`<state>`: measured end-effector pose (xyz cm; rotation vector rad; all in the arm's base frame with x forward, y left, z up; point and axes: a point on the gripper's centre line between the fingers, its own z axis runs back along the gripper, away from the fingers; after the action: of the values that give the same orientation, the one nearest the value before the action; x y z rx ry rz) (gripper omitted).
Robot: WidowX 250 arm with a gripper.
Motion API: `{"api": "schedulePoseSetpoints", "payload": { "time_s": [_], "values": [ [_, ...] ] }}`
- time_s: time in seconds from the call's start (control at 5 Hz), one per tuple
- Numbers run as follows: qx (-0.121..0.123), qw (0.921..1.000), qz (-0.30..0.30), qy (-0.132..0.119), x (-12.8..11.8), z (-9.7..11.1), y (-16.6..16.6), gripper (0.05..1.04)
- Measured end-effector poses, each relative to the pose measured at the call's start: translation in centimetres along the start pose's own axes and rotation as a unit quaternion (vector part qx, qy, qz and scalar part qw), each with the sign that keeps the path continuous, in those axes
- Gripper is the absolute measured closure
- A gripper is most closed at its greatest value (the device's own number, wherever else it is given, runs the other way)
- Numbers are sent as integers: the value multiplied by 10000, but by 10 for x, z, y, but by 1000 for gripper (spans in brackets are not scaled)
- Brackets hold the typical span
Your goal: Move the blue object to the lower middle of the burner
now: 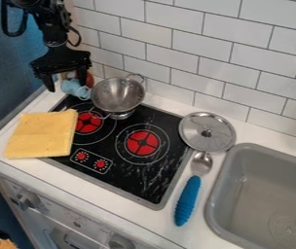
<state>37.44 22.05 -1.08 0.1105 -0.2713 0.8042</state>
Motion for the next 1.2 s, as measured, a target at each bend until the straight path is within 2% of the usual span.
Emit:
{"api": "schedulePoseSetpoints", "payload": {
  "time_s": [0.4,0.6,0.8,1.0,1.2],
  "values": [
    [-307,9995,-54,87,-6,-16,-11,83],
    [-451,9985,-67,305,-6,-28,-18,133],
    [-414,9991,44,92,1,-28,-18,415],
    [-438,9988,65,213,0,-30,-20,664],
    [-400,9990,98,171,1,-30,-18,761]
  ]
}}
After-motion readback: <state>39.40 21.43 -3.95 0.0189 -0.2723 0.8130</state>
